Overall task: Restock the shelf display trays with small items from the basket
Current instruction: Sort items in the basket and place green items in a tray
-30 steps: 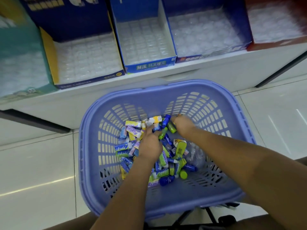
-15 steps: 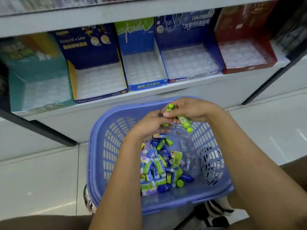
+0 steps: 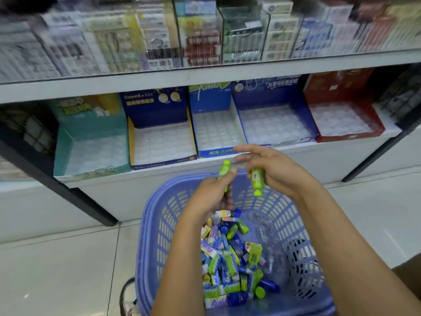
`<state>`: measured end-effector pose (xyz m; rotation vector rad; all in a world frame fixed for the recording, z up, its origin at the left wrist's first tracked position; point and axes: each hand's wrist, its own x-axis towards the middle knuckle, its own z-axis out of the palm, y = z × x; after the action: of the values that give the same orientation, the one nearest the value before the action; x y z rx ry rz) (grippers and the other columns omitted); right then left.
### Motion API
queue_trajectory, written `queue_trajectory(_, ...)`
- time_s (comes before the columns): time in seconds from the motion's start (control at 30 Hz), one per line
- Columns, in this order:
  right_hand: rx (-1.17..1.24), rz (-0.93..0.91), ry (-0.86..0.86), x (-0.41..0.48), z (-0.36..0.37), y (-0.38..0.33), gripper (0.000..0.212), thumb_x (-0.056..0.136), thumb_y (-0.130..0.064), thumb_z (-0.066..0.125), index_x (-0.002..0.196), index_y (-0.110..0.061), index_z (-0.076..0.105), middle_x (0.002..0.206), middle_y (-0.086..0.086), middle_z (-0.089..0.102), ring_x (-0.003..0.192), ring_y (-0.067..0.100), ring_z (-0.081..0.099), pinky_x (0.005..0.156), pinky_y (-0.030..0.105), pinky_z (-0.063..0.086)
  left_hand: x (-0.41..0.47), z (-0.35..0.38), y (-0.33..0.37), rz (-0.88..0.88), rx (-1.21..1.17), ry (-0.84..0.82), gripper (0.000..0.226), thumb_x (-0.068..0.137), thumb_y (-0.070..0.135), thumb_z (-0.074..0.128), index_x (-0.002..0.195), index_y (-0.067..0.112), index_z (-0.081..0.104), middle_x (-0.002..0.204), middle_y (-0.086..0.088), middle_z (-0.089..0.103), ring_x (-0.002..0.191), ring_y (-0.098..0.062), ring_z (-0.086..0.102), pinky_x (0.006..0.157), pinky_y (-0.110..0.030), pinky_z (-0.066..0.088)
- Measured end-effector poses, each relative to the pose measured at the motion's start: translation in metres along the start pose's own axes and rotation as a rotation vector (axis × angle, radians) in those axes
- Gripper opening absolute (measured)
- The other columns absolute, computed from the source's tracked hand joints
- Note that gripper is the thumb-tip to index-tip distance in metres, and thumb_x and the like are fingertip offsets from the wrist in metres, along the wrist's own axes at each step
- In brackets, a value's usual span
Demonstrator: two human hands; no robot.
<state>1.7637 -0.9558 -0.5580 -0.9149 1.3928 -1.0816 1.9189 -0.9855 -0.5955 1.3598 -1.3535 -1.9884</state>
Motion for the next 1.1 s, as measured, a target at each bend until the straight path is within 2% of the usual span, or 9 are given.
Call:
queue_trajectory(0.17,0.450,-0.260,0.205,0.017,0.010,-0.013,0.045,0.082,0.017,0.034,0.101,-0.012,0.062,0.096,0.005,0.056,0.069,0.010,0.048,0.065,0.022,0.040,-0.001,0.001,0.011,0.012,-0.451,-0.261,0.032,0.086,0.034,0.060,0.096,0.005,0.070,0.091,-0.013,0.074,0.082,-0.019,0.073,0.062,-0.021,0.056)
queue_trajectory(0.3,0.226,-0.347,0.122,0.026,0.024,-0.018,0.040,0.088,0.012,0.038,0.104,-0.014,0.064,0.105,0.002,0.063,0.092,0.009,0.056,0.086,0.022,0.045,0.003,-0.001,0.024,0.148,-0.736,-0.091,0.018,0.085,0.018,0.064,0.093,0.003,0.068,0.080,-0.010,0.074,0.072,-0.013,0.072,0.059,-0.018,0.055)
queue_trajectory(0.43,-0.200,-0.318,-0.040,0.024,0.024,-0.015,0.028,0.092,-0.015,0.056,0.118,-0.022,0.063,0.113,-0.005,0.069,0.109,0.006,0.062,0.098,0.023,0.048,0.007,-0.018,0.032,0.287,-0.601,0.104,0.016,0.089,0.020,0.063,0.088,0.006,0.069,0.070,-0.003,0.070,0.063,-0.010,0.067,0.059,-0.017,0.054)
queue_trajectory(0.57,-0.383,-0.398,-0.020,0.024,0.022,-0.020,0.033,0.081,-0.019,0.071,0.101,-0.045,0.065,0.098,-0.018,0.072,0.096,-0.002,0.066,0.090,0.020,0.052,0.006,-0.020,0.040,0.403,-0.292,0.237,0.016,0.085,0.024,0.068,0.084,0.009,0.072,0.065,-0.002,0.068,0.056,-0.007,0.061,0.056,-0.018,0.052)
queue_trajectory(0.67,-0.534,-0.453,0.079,0.030,0.013,-0.029,0.027,0.072,-0.028,0.078,0.087,-0.048,0.067,0.085,-0.008,0.067,0.081,0.007,0.062,0.080,0.026,0.053,0.008,-0.019,0.045,0.455,-0.181,0.279,0.014,0.084,0.026,0.069,0.085,0.013,0.073,0.065,0.001,0.068,0.058,-0.007,0.061,0.057,-0.018,0.051)
queue_trajectory(0.73,-0.455,-0.413,0.043,0.035,0.006,-0.036,0.025,0.068,-0.029,0.078,0.089,-0.039,0.069,0.085,0.000,0.068,0.076,0.010,0.060,0.075,0.027,0.052,0.010,-0.020,0.048,0.425,-0.203,0.238,0.015,0.087,0.027,0.066,0.093,0.014,0.072,0.079,0.000,0.074,0.074,-0.010,0.070,0.064,-0.019,0.055)
queue_trajectory(0.83,-0.246,-0.303,-0.049,0.044,-0.008,-0.042,0.037,0.068,-0.024,0.072,0.103,-0.017,0.065,0.088,0.004,0.069,0.079,0.009,0.066,0.071,0.016,0.052,0.013,-0.016,0.050,0.350,-0.294,0.041,0.024,0.089,0.022,0.063,0.107,0.008,0.068,0.098,-0.007,0.074,0.092,-0.019,0.071,0.076,-0.024,0.058)
queue_trajectory(0.9,-0.187,-0.281,-0.088,0.046,-0.015,-0.045,0.041,0.072,-0.018,0.070,0.111,-0.008,0.062,0.091,0.003,0.070,0.081,0.010,0.067,0.073,0.016,0.053,0.016,-0.009,0.053,0.339,-0.337,-0.003,0.020,0.088,0.016,0.063,0.104,0.006,0.068,0.096,-0.009,0.075,0.088,-0.020,0.072,0.072,-0.023,0.057)
queue_trajectory(1.1,-0.096,-0.323,0.045,0.055,-0.036,-0.053,0.027,0.070,-0.023,0.071,0.095,-0.011,0.070,0.087,0.005,0.070,0.076,0.013,0.068,0.072,0.023,0.057,0.037,0.015,0.063,0.449,-0.213,0.142,0.003,0.084,0.011,0.069,0.084,0.014,0.069,0.070,0.001,0.072,0.073,-0.015,0.070,0.068,-0.020,0.056)
